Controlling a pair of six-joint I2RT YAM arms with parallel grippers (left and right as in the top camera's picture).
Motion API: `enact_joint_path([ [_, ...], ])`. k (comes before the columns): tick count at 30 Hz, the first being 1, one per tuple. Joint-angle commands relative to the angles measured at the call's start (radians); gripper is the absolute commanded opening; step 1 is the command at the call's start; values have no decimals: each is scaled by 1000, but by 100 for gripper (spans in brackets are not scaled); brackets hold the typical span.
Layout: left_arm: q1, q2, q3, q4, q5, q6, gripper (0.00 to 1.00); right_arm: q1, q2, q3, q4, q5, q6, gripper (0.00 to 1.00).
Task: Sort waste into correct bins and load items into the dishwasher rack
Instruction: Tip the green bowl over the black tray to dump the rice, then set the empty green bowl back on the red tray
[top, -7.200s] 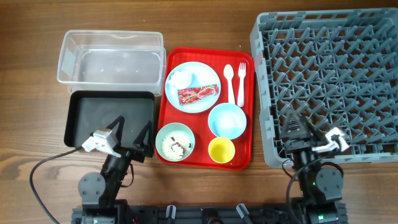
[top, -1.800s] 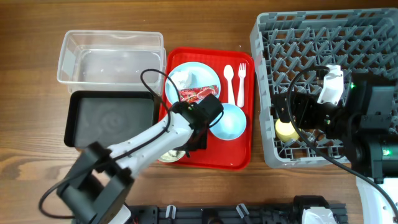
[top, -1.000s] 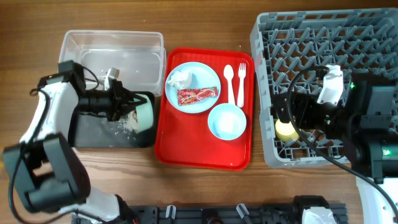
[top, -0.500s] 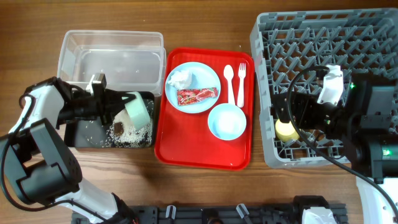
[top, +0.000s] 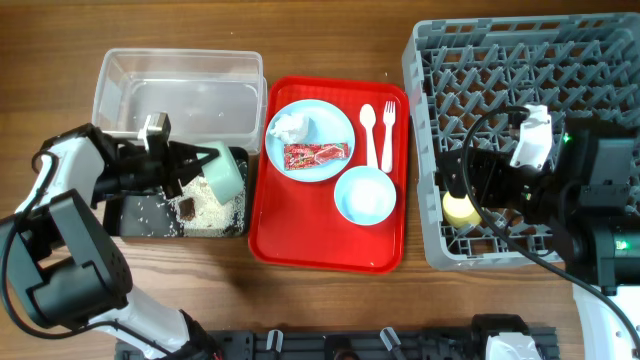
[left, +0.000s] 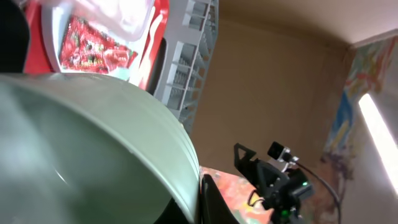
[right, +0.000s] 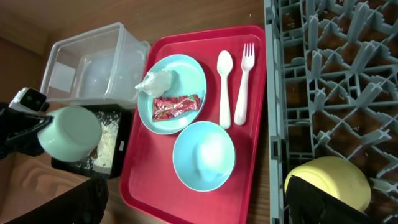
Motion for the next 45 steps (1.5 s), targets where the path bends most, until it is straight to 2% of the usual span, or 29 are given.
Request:
enact_joint_path([
  [1,-12,-34,0,52,-67,5,4,-3,1,14,-12,-16,2,93],
  [4,-21,-49,-1,15,-161,-13,4,-3,0,14,-13,-16,1,93],
  [8,-96,-174,-1,3,-267,-60,4,-3,-1,14,-10,-16,3,93],
  [9,-122,-211,-1,16,-311,-102,4,-3,-1,14,-9,-16,3,93],
  [11,-225,-320,-1,87,-534,-289,4,-3,0,14,-7,-16,2,93],
  [15,-445,-418,-1,168,-837,-518,4,-3,0,14,-8,-16,3,94],
  [19,-776,-410,-1,272,-1091,-750,4,-3,0,14,-8,-16,3,94],
  [24,-1027,-374,-1,321,-1350,-954,4,-3,0,14,-8,-16,2,94],
  [27,-1106,-345,-3,332,-1412,-1019,4,-3,0,14,-9,-16,2,94],
  [30,-1175,-277,-8,378,-1442,-1028,6,-3,0,14,-8,-16,2,94],
  [34,-1184,-223,-8,415,-1446,-1040,7,-3,0,14,-9,-16,2,95],
  [35,-1183,-224,-8,414,-1440,-1046,12,-3,0,14,-9,-15,2,96],
  [38,-1183,-228,-7,414,-1431,-1046,20,-3,0,14,-8,-11,2,96],
  [39,-1183,-228,-7,414,-1424,-1046,41,-3,0,14,-8,-12,2,96],
  [40,-1183,-228,-7,414,-1421,-1045,67,-3,0,14,-8,-12,2,96],
  [41,-1183,-228,-6,414,-1422,-1038,78,-3,0,14,-8,-12,2,97],
  [43,-1168,-228,19,419,-1450,-997,83,-3,0,14,-8,-11,2,97],
  [45,-1123,-228,65,443,-1541,-965,89,-3,0,14,-7,-11,2,98],
])
